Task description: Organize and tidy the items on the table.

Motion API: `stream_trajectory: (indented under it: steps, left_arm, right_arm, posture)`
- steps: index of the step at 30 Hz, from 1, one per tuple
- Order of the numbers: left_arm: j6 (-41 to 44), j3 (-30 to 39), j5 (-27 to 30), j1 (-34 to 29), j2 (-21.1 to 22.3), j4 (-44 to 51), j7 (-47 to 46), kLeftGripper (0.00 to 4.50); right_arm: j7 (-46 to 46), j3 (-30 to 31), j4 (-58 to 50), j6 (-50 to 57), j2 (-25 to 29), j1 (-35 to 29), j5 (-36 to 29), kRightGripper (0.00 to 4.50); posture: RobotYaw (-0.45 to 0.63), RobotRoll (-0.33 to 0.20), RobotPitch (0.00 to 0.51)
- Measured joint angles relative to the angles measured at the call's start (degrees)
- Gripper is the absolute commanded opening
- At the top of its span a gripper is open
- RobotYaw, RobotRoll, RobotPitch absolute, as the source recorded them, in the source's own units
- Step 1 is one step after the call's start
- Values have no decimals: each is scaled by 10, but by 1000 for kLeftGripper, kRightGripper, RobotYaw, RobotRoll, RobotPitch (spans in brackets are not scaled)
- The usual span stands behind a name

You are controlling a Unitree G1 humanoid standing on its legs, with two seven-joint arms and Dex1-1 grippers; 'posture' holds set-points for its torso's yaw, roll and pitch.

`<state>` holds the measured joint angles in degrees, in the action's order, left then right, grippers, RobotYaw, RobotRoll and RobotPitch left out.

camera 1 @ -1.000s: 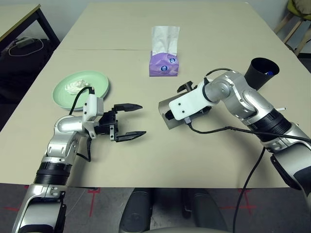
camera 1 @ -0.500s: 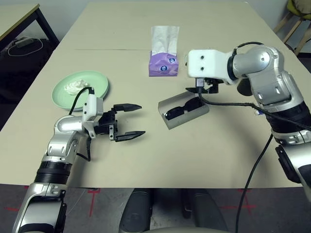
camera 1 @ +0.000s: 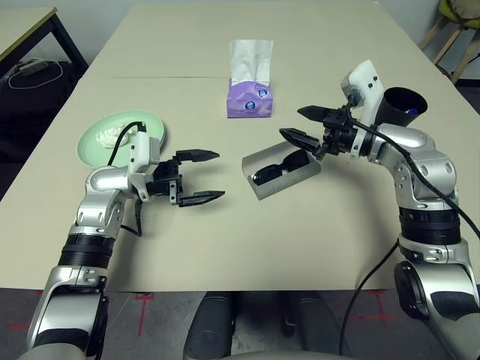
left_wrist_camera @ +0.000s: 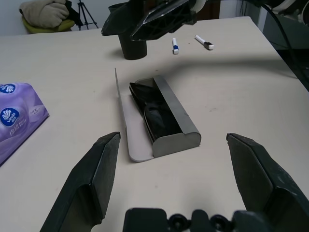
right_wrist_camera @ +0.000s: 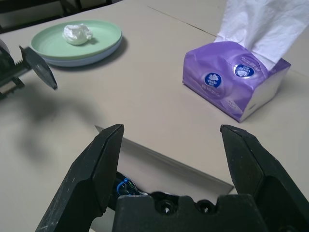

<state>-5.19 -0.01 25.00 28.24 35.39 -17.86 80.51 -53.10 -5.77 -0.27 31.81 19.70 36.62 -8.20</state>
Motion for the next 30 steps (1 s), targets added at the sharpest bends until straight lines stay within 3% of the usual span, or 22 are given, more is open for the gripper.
stream_trajectory:
  steps: [4,8,17,21,30]
  left_arm:
    - [6,0,0,-3,3,6,-3,4500]
    - [13,1,0,-9,9,14,-10,4500]
    - [26,2,0,-8,15,14,-14,4500]
    - [30,2,0,-7,20,14,-16,4500]
    - [36,2,-2,14,23,1,-16,4500]
  right_arm:
    - [11,4,71,-144,23,-26,5,4463]
    - [12,3,127,-222,41,-42,2,4463]
    - [-20,4,140,-305,45,-49,-45,4463]
    - [-81,25,147,-348,84,-63,-49,4463]
    - [-140,30,159,-312,133,-65,-71,4463]
  posture:
    - [84,0,152]
    - [78,0,154]
    - [65,0,162]
    - [64,0,167]
    - [65,0,165]
